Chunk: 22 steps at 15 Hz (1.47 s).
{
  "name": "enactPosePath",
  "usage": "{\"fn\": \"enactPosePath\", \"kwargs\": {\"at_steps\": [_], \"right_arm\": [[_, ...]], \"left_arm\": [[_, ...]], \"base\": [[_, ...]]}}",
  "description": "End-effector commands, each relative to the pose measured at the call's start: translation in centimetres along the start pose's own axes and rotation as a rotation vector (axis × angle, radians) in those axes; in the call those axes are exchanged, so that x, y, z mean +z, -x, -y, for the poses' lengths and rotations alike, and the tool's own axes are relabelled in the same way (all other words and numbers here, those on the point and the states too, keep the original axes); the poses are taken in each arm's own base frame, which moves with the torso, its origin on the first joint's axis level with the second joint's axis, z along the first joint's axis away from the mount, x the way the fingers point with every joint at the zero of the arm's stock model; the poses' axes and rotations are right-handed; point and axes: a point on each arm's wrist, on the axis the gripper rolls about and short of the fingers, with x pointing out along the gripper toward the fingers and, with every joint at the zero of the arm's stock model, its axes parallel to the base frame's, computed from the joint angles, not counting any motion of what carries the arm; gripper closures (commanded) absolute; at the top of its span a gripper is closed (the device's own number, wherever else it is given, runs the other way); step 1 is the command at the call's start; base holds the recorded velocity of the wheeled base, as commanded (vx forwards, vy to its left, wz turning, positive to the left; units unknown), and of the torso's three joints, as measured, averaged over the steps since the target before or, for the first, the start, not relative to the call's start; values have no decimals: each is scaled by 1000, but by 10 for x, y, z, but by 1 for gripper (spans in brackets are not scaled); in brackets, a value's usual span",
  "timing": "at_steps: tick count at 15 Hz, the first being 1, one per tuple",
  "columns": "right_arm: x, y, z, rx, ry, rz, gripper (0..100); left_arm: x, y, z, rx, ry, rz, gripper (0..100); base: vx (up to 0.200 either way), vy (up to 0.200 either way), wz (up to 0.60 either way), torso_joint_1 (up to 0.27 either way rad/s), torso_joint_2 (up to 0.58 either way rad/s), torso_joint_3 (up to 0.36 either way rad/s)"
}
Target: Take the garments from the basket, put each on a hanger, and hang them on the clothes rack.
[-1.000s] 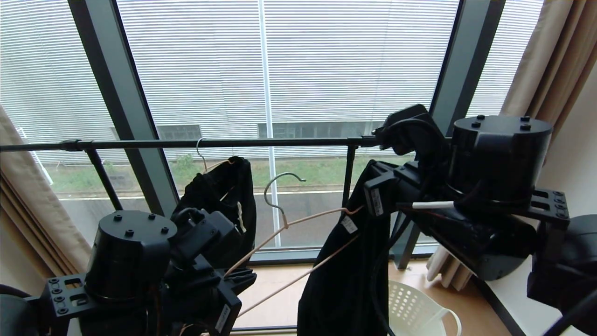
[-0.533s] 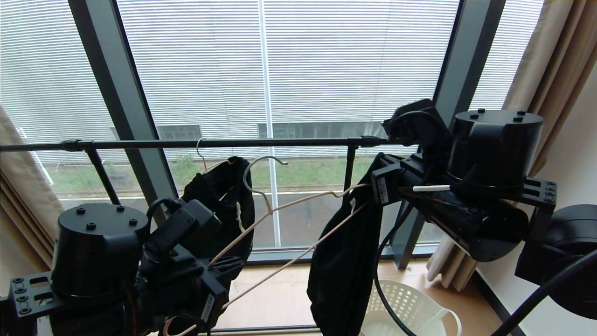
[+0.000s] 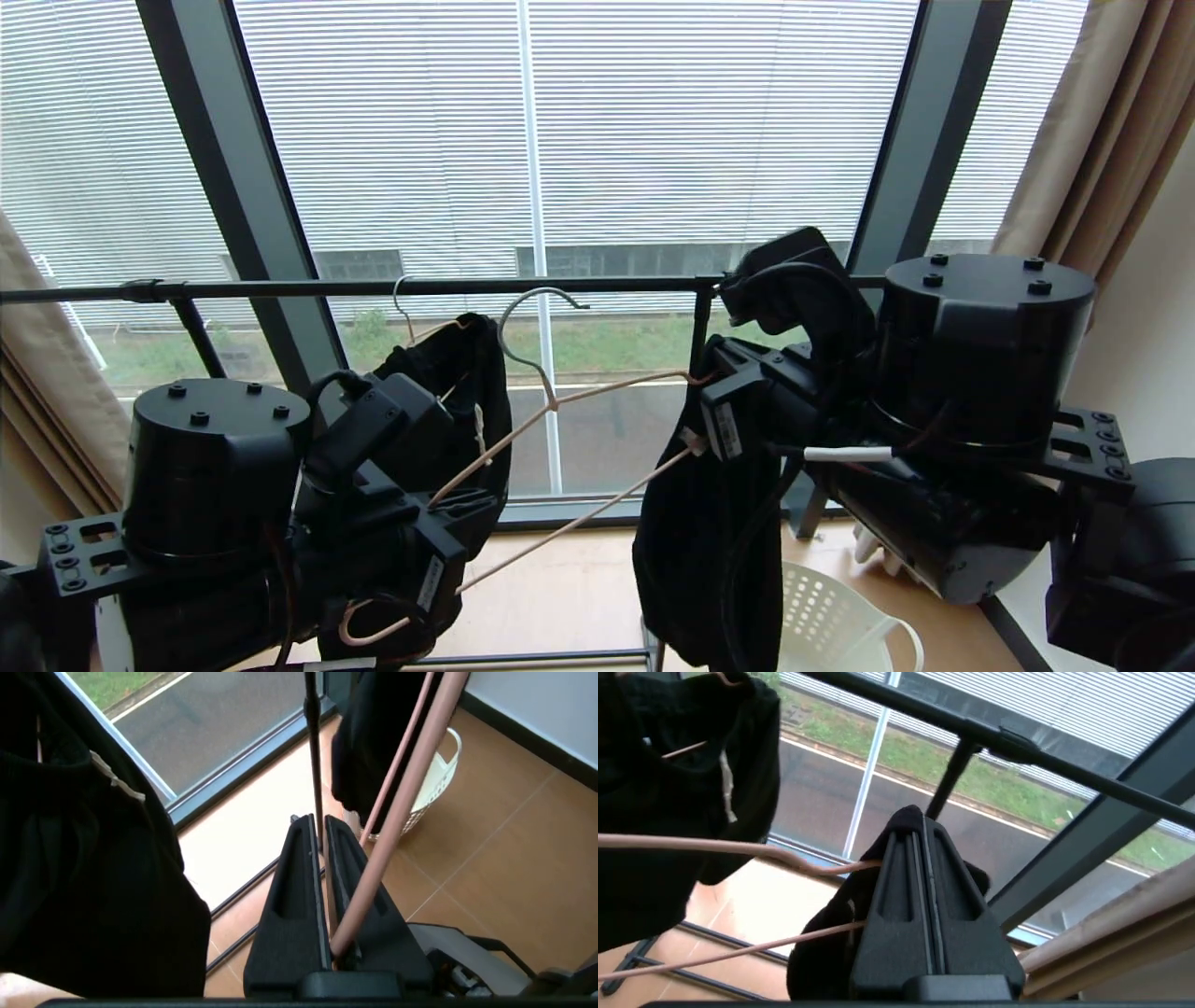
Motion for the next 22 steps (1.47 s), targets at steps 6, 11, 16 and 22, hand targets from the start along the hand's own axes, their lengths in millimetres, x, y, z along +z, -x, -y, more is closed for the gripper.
{"fn": "enactPosePath", "kwargs": {"at_steps": [6, 11, 16, 22], "right_arm": [[2, -2, 14, -47, -30, 5, 100], [3, -9, 33, -109, -75, 4, 100], [4, -8, 30, -100, -73, 6, 100], [0, 3, -5, 8, -37, 2, 100]], "left_arm": [[-10, 4, -1, 50, 2, -29, 100], [-18, 30, -3, 95, 8, 4, 100], [-3, 19, -9, 157, 19, 19, 100], [9, -2, -9, 158, 16, 10, 100]], "base": [[0, 0, 0, 0, 0, 0], [0, 0, 0, 0, 0, 0], [0, 0, 0, 0, 0, 0], [0, 0, 0, 0, 0, 0]]}}
